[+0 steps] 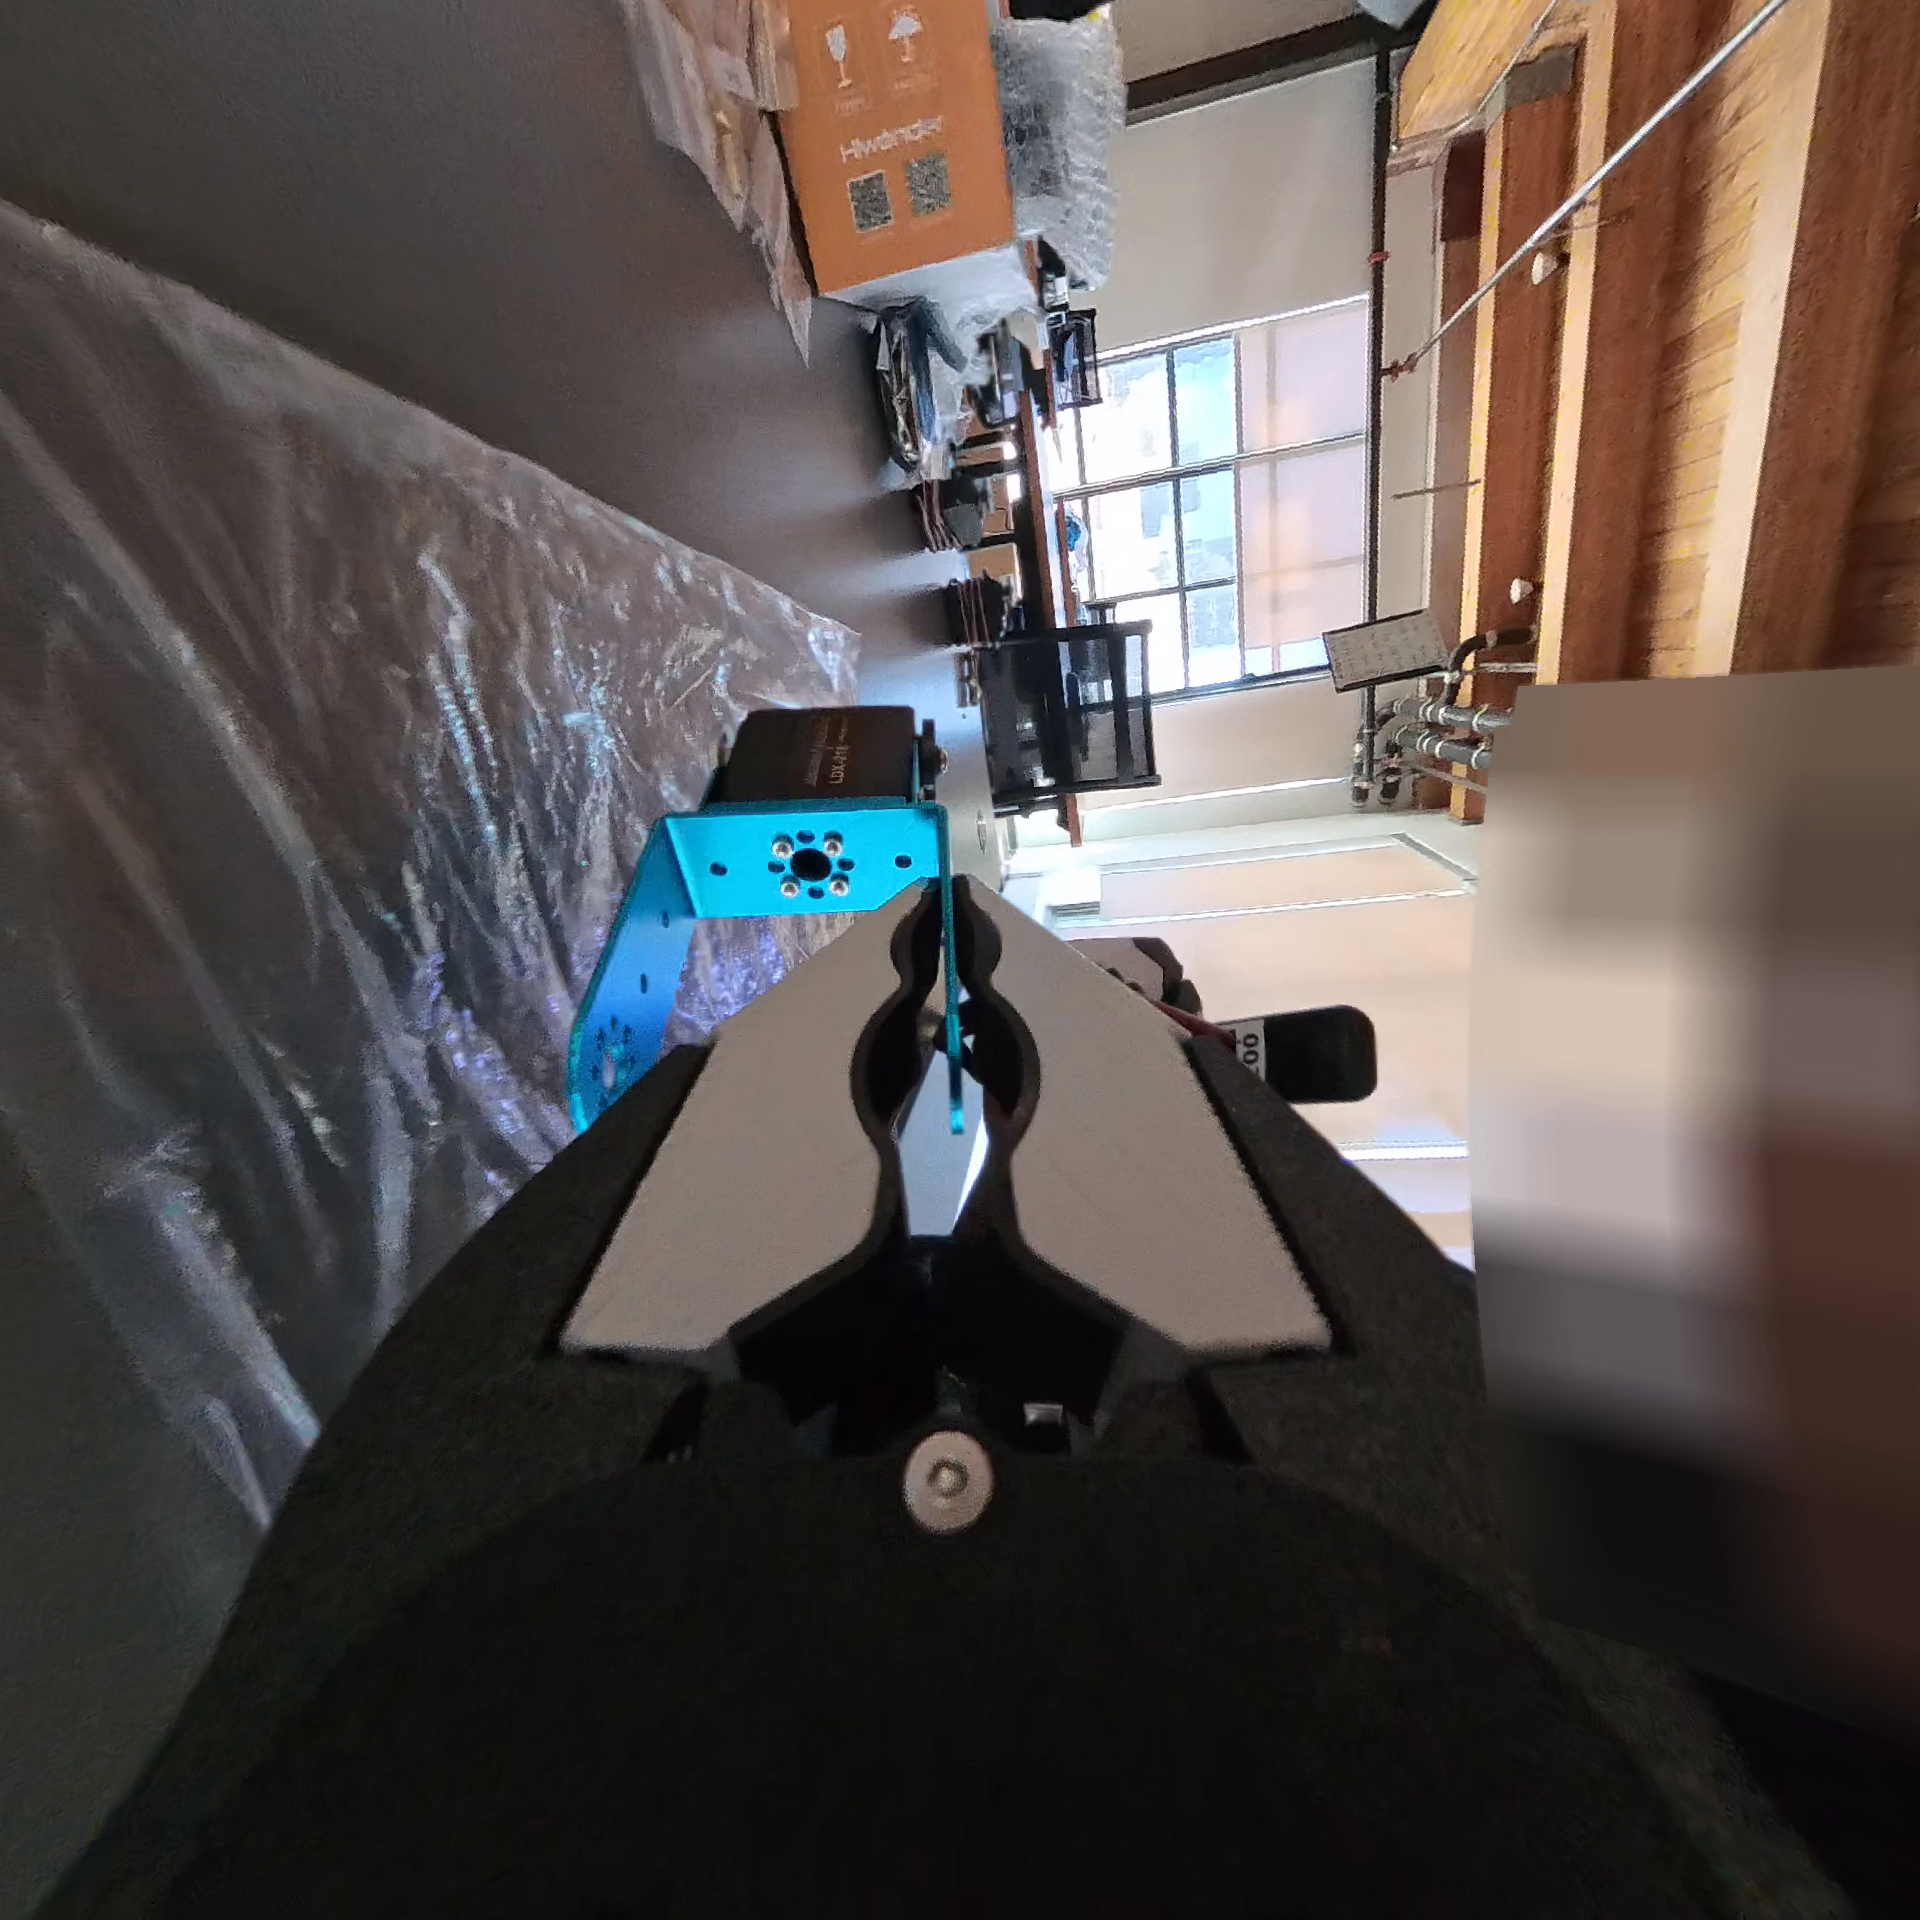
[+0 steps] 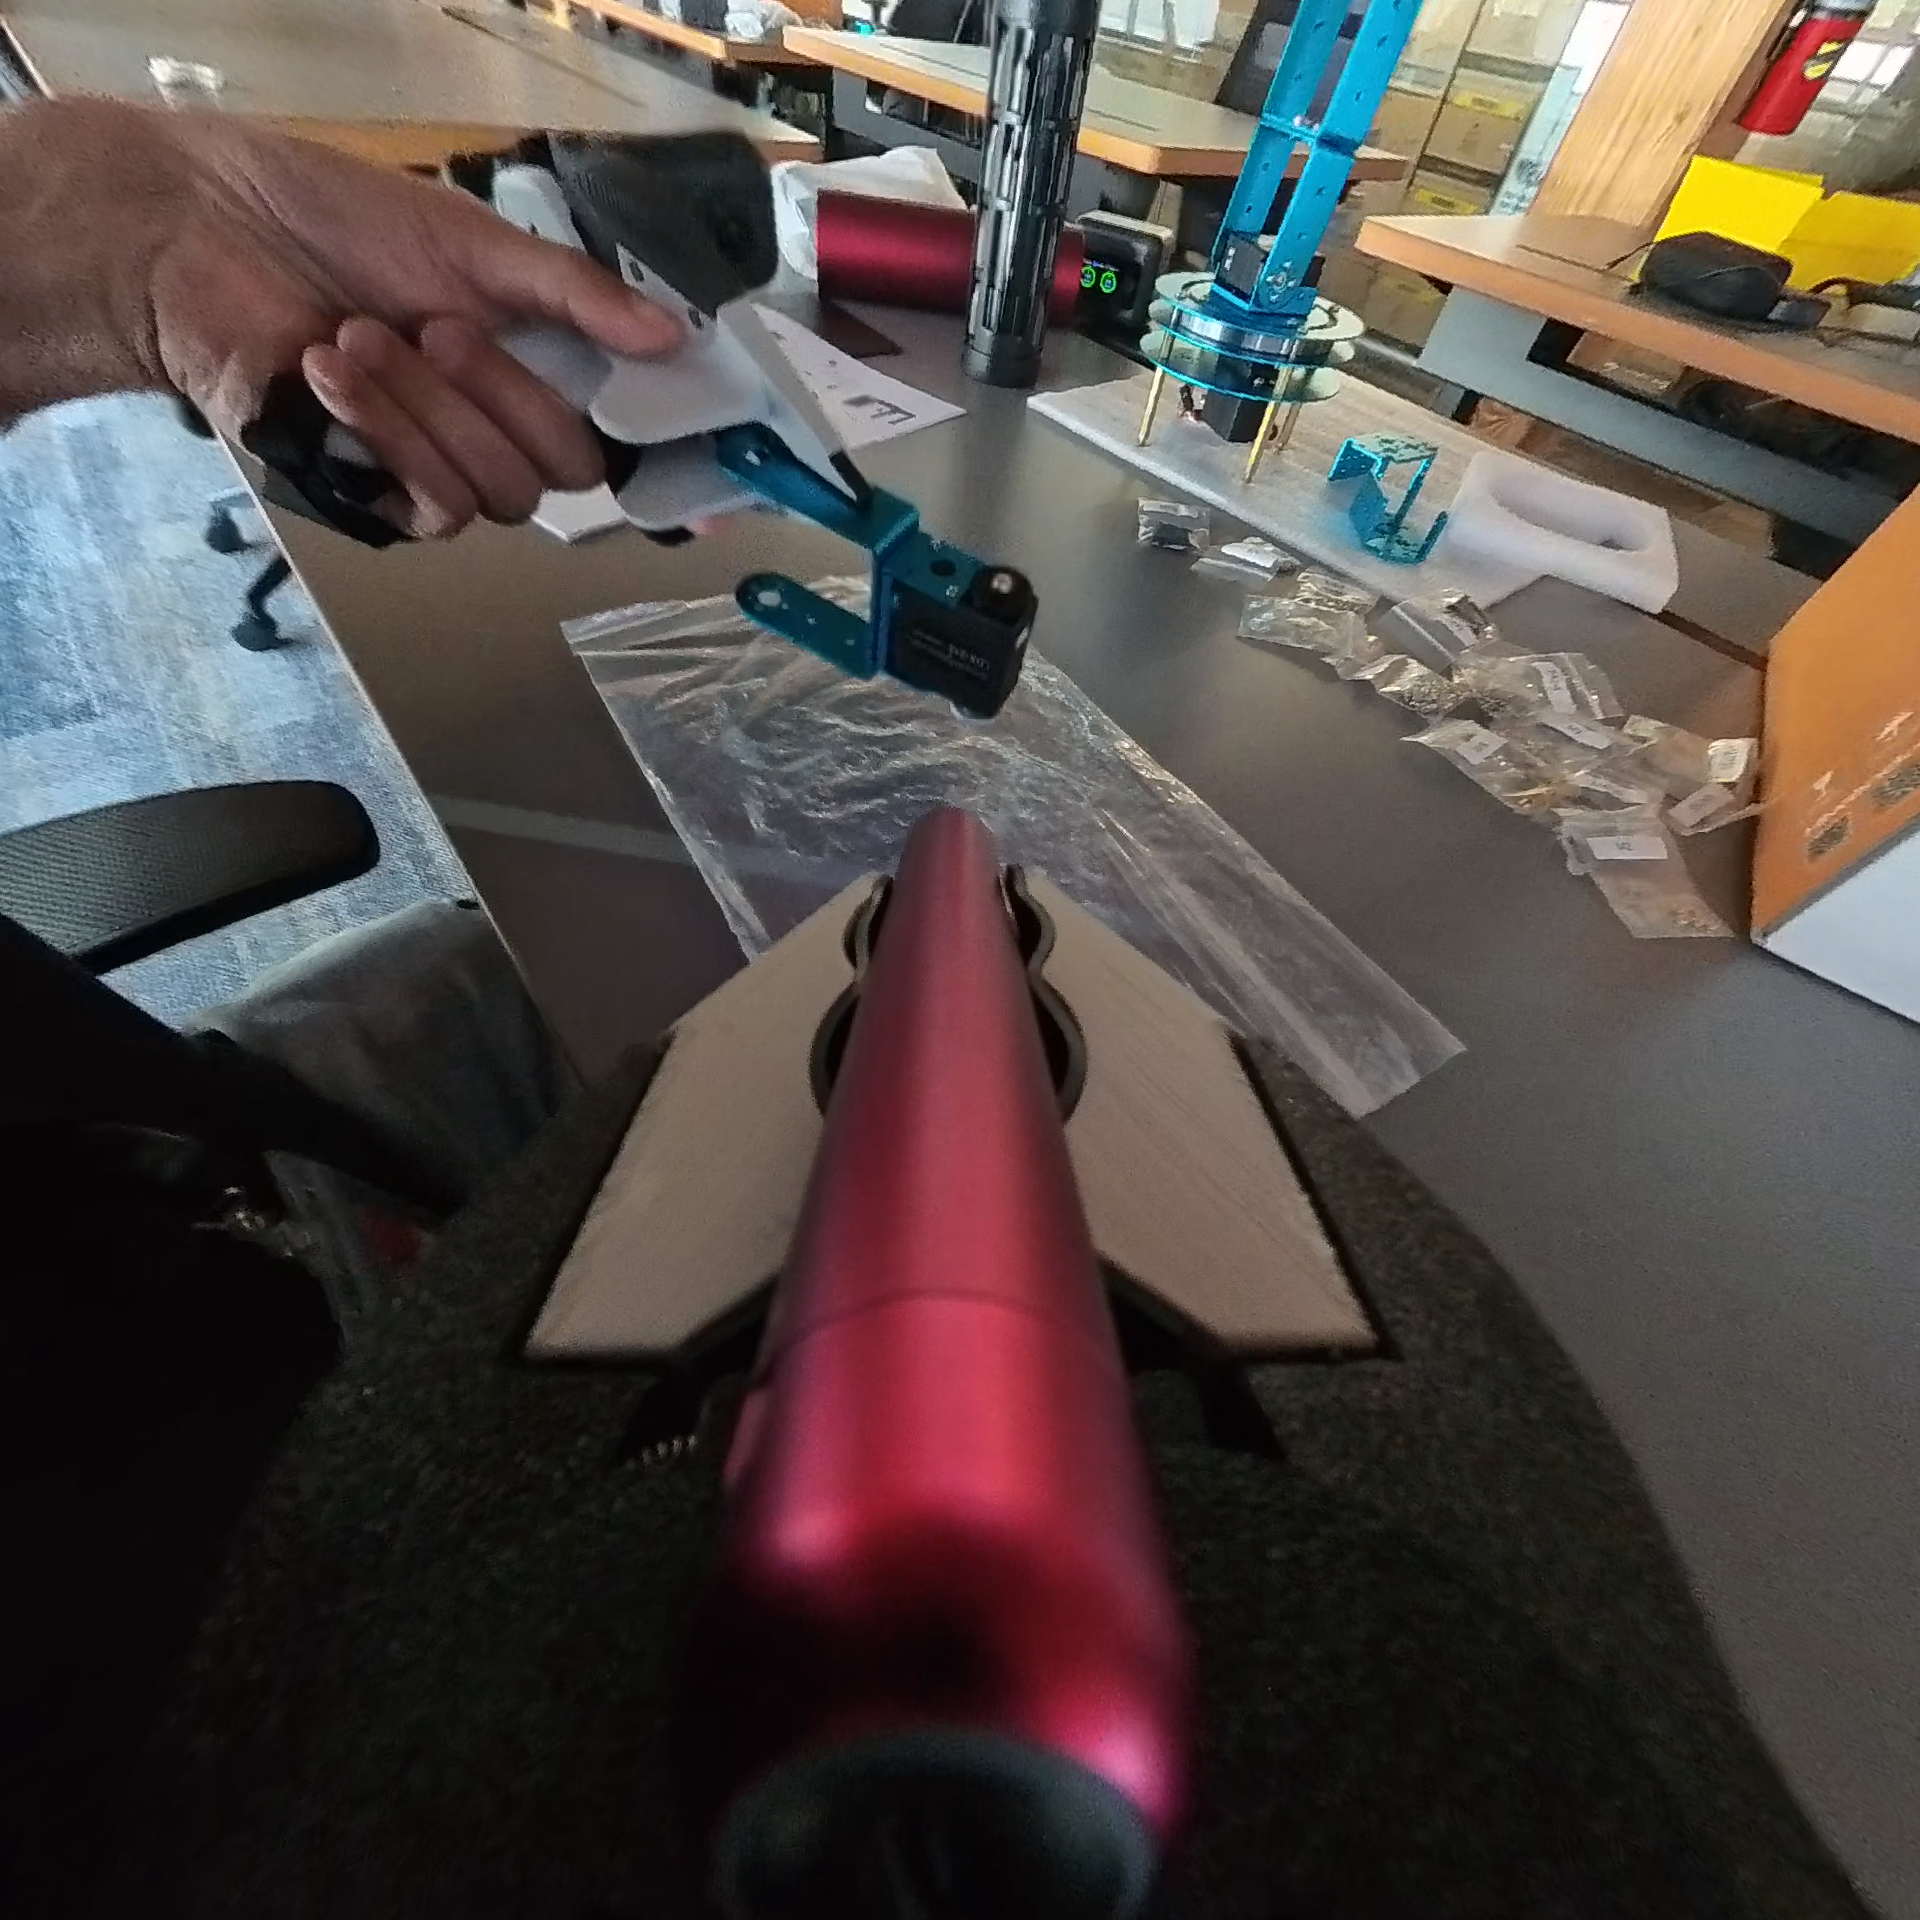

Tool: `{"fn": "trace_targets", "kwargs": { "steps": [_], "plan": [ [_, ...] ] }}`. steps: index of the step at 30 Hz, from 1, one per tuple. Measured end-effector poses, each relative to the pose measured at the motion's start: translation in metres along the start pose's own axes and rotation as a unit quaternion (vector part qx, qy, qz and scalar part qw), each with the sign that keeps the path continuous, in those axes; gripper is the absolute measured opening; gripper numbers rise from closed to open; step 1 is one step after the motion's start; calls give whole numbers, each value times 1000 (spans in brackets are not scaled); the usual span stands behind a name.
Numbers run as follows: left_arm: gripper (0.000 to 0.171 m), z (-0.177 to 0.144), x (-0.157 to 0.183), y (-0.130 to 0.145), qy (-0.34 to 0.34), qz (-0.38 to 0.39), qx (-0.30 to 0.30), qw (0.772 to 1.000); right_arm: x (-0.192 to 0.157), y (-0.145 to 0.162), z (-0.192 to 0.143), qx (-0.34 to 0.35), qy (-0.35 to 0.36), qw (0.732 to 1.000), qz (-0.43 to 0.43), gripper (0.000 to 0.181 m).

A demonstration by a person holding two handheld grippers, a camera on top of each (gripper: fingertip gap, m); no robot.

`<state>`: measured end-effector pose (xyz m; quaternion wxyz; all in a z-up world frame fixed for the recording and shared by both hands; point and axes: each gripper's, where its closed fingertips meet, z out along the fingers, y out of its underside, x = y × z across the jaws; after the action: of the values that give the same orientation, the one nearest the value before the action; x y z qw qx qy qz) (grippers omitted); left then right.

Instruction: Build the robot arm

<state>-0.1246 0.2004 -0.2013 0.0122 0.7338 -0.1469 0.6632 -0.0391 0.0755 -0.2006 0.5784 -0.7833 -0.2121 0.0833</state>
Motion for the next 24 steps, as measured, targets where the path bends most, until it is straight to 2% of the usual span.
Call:
{"fn": "trace_targets", "kwargs": {
  "steps": [5, 7, 10, 12, 14, 16, 18, 20, 22, 24],
  "plan": [
    [0, -4, -19, -5, -19, -28, 6, 999, 2, -11, 7, 2, -24, 999, 21, 22],
    [3, -7, -23, -6, -30, -12, 5, 999, 1, -13, 11, -4, -36, 999, 21, 21],
    [11, -12, -29, -10, -71, 50, 9, 996, -1, -16, 20, -23, -64, 998, 10, 22],
    [29, -16, -37, -14, -120, 105, 6, 987, -1, -19, 27, -49, -97, 994, 0, 22],
    [33, -19, -36, -17, -145, 178, 4, 973, 5, -26, 35, -68, -131, 988, -44, 23],
    [38, -22, -32, -19, -168, 271, -4, 948, 12, -33, 43, -116, -179, 973, -90, 23],
    [50, -25, -21, -21, -181, 381, -5, 907, 20, -47, 53, -148, -226, 952, -143, 22],
    [59, -23, -12, -16, -182, 476, -25, 860, 23, -58, 60, -182, -299, 917, -193, 22],
    [59, -17, -7, -10, -186, 550, -53, 813, 27, -70, 72, -208, -350, 882, -236, 23],
    [59, -7, -6, -5, -185, 593, -80, 780, 28, -80, 84, -243, -384, 851, -262, 23]
  ]
}}
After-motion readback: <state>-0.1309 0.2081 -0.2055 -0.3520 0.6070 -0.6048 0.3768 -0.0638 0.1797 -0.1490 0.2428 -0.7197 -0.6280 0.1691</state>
